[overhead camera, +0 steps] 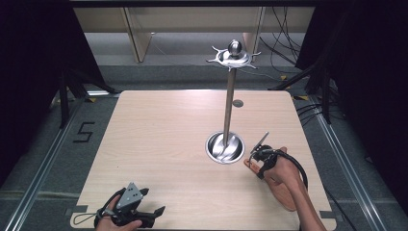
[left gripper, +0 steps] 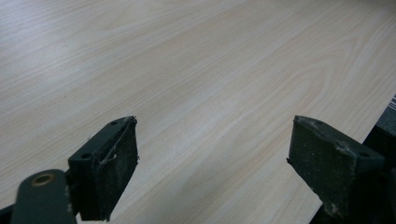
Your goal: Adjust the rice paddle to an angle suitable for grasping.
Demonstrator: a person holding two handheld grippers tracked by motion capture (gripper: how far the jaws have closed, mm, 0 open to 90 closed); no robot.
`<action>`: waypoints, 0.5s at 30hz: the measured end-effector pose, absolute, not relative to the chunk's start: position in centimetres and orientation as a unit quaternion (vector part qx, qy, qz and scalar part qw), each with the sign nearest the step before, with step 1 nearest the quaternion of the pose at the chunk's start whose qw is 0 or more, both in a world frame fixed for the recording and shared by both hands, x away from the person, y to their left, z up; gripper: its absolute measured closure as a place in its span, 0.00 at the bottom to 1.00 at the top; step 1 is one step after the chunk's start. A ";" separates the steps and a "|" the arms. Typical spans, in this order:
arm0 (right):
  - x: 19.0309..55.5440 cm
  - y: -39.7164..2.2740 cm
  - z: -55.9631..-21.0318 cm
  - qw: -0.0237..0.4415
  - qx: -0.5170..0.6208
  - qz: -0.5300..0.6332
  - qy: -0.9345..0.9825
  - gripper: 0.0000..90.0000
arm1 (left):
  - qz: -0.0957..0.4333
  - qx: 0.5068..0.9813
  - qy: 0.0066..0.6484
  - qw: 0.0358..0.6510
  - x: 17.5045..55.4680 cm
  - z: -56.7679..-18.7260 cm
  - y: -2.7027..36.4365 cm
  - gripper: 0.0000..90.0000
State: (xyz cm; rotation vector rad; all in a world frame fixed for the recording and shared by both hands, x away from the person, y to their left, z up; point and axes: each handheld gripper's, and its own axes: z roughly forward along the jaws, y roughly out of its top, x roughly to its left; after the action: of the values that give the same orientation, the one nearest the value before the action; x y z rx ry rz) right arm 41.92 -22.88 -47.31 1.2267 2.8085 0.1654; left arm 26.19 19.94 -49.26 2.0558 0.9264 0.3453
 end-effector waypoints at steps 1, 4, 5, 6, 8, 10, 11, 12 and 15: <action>41.9 -22.8 -47.3 0.033 0.396 0.053 0.916 0.73 | 0.138 0.818 0.370 0.418 26.2 -49.2 19.9 0.17; 42.0 -22.5 -47.2 0.024 0.407 0.041 0.912 0.74 | 0.139 0.810 0.383 0.422 26.1 -49.1 19.9 0.17; 42.1 -22.5 -47.2 0.023 0.401 0.040 0.915 0.74 | 0.136 0.804 0.384 0.432 26.0 -49.1 19.8 0.17; 42.1 -22.6 -47.4 0.027 0.386 0.039 0.921 0.74 | 0.137 0.806 0.382 0.431 26.0 -49.1 19.8 0.17; 42.1 -22.6 -47.3 0.024 0.393 0.039 0.918 0.74 | 0.135 0.810 0.382 0.423 26.1 -49.1 19.9 0.17; 42.1 -22.6 -47.3 0.024 0.392 0.038 0.919 0.74 | 0.137 0.813 0.381 0.419 26.1 -49.1 19.9 0.17; 42.2 -22.6 -47.3 0.026 0.388 0.038 0.920 0.74 | 0.138 0.814 0.378 0.419 26.1 -49.1 19.9 0.17; 42.0 -22.3 -47.2 0.022 0.405 0.034 0.914 0.74 | 0.137 0.813 0.381 0.419 26.1 -49.1 19.9 0.17; 42.0 -22.5 -47.2 0.031 0.392 0.041 0.919 0.74 | 0.134 0.805 0.386 0.430 26.0 -49.2 19.7 0.17</action>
State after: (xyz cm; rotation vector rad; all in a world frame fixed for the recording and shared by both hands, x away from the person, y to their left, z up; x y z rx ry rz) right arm 42.03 -22.54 -47.23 1.2070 2.8306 0.1250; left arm 26.01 19.75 -49.20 2.0082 0.9630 0.3333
